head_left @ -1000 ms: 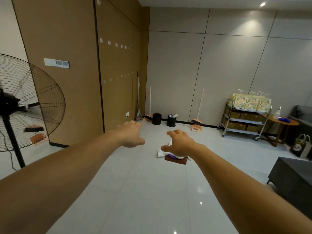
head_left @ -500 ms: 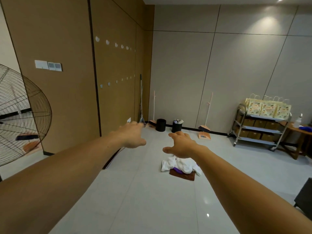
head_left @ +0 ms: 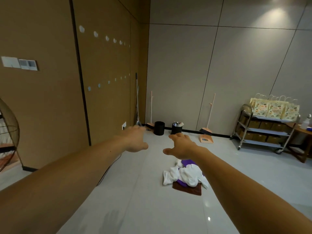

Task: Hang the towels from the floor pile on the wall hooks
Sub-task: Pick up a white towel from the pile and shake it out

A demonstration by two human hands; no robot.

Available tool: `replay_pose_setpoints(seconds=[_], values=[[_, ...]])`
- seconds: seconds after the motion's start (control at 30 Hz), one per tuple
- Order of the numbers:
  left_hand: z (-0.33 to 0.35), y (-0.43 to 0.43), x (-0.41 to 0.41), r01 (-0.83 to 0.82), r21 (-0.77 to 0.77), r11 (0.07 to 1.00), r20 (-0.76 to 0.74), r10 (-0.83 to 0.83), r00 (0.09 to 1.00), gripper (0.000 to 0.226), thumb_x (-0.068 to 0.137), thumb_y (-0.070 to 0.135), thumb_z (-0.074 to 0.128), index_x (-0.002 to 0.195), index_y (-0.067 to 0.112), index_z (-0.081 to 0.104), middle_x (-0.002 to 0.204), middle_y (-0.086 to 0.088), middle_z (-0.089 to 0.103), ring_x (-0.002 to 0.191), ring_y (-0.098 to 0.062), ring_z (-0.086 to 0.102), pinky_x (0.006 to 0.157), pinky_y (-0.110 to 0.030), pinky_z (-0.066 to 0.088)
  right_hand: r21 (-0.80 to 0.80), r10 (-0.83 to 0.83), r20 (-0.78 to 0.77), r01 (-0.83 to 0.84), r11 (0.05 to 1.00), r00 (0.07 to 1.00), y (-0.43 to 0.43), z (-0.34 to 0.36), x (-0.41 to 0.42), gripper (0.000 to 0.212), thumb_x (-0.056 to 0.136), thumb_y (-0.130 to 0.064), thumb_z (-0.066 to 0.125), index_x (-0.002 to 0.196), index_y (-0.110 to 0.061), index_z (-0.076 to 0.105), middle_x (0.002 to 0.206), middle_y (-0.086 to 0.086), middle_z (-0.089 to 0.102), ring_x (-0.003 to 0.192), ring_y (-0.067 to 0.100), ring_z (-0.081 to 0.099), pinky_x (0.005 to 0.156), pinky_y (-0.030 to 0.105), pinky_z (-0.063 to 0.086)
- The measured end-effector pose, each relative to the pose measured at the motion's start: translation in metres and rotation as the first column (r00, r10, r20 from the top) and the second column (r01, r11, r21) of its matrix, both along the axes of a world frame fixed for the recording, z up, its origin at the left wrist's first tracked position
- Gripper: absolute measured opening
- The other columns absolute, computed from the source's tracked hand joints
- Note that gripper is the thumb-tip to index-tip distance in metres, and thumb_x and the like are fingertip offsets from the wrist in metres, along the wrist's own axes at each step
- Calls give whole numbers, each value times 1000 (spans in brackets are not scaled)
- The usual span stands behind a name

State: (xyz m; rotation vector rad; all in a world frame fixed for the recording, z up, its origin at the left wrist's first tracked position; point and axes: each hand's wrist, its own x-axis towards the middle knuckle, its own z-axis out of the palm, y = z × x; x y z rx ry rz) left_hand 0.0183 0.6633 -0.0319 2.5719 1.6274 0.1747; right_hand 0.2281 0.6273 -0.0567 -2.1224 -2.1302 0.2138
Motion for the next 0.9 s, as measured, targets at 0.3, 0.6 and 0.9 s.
replay_pose_setpoints(seconds=[0.3, 0.6, 0.9], values=[[-11, 171, 17, 76, -40, 996, -18, -76, 997, 77, 82, 46, 60, 147, 19, 27, 145, -9, 36, 130, -30, 37, 102, -47, 42, -22, -43, 27, 44, 999, 999, 148, -11, 7, 82, 86, -61, 57, 151, -24, 24, 156, 7, 25, 142, 33, 23, 112, 53, 30], [-27, 335, 75, 94, -67, 993, 30, -93, 995, 66, 83, 40, 62, 140, 18, 37, 141, -8, 43, 125, -30, 45, 99, -48, 45, -31, -47, 9, 47, 998, 999, 323, -26, 67, 82, 86, -61, 57, 151, -21, 26, 155, 9, 29, 142, 35, 24, 112, 52, 30], [-31, 481, 137, 116, -95, 989, 1, -117, 993, 66, 84, 40, 61, 141, 17, 37, 142, -8, 41, 123, -31, 45, 98, -49, 45, -70, -48, 24, 49, 996, 999, 469, -27, 129, 81, 87, -57, 59, 151, -21, 25, 155, 8, 27, 141, 35, 24, 112, 51, 31]])
